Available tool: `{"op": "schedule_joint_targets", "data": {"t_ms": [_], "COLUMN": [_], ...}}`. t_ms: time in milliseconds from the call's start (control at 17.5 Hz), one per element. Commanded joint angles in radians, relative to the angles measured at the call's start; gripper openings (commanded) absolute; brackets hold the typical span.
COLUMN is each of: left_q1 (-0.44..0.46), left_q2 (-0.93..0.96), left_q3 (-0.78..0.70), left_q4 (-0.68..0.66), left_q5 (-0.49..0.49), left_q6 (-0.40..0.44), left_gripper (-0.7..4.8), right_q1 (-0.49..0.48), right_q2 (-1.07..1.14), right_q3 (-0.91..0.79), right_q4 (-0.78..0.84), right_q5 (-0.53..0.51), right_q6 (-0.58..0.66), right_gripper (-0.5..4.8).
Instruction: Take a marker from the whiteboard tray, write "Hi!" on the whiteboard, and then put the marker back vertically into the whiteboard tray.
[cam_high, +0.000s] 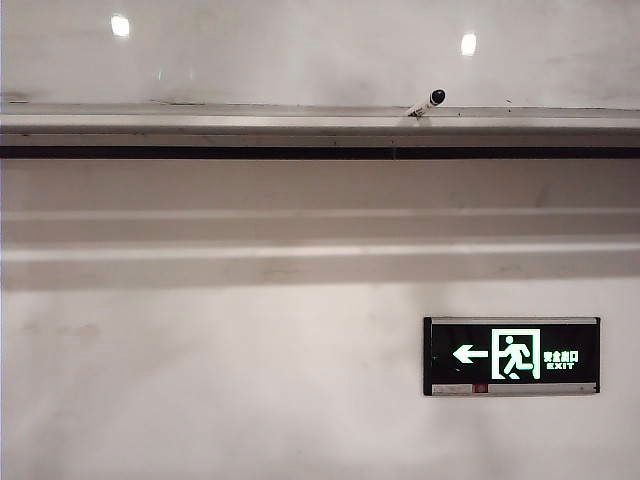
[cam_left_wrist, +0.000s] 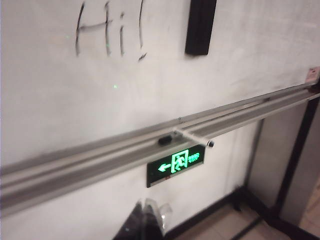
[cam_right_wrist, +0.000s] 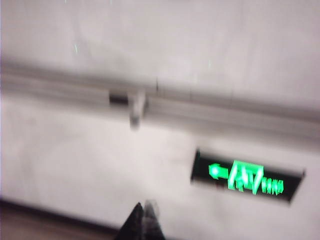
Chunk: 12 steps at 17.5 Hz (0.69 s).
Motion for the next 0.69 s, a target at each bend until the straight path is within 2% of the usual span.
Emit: {"op": "schedule_joint_targets", "data": {"t_ms": [57,114,229,458,572,687], "left_q1": [-0.001,-0.001,-0.001,-0.001,-0.001,-0.001], "left_q2": [-0.134,-0.215,-0.290,-0.421,-0.470,-0.492], "left_q3": [-0.143,-0.228,-0.318,-0.500,-0.580,-0.641], "left_q4": [0.077,0.077,0.075,0.088,0.119,0.132], "left_q5": [-0.074,-0.098,-0.117,-0.124,-0.177,-0.183], "left_q6": [0.005,0.006,-0.006,-0.039,-0.055,-0.055], "left_gripper": [-0.07,-0.07,-0.07,-0.07,-0.07,-0.07], "right_q1": [0.000,0.000,0.000,0.000,0.001,0.001], "right_q2": [-0.065,-0.098,-0.126,-0.151,-0.152,-0.151], "right_q3": [-0.105,-0.166,-0.224,-0.266,-0.266,-0.266], "right_q4": [0.043,0.079,0.092,0.056,0.042,0.042], "right_q5": [0.020,0.025,0.084,0.086,0.087,0.087], "right_q6": [0.004,0.004,0.004,0.008,0.008,0.008], "right_gripper": [-0.01,0.07,0.65,0.63,0.63,0.63]}}
